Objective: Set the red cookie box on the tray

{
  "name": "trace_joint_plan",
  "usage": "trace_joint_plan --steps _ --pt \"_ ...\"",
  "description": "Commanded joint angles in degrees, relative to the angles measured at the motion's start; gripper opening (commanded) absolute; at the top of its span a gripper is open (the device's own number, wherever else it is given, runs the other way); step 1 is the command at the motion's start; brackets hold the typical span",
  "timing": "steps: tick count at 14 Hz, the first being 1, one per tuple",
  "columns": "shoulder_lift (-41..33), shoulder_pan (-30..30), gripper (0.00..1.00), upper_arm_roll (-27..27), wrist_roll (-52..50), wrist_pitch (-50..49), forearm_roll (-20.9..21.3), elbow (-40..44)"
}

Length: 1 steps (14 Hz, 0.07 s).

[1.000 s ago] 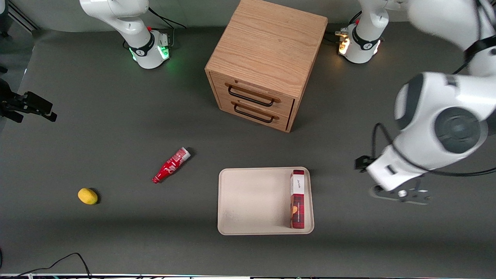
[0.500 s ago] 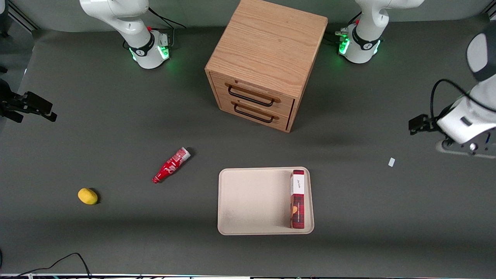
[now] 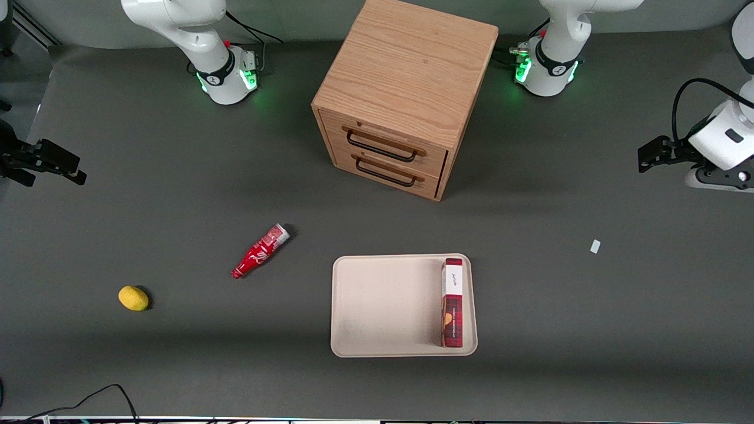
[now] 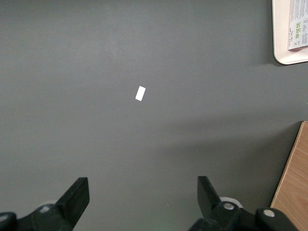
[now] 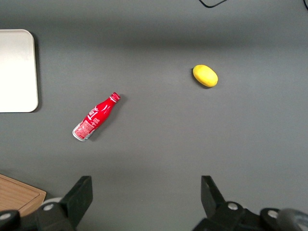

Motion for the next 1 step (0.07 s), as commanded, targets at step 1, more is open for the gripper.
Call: trace_joint_plan --steps 1 --pt "-1.4 0.6 1.0 -0.8 0.4 -1.4 0.7 -0.9"
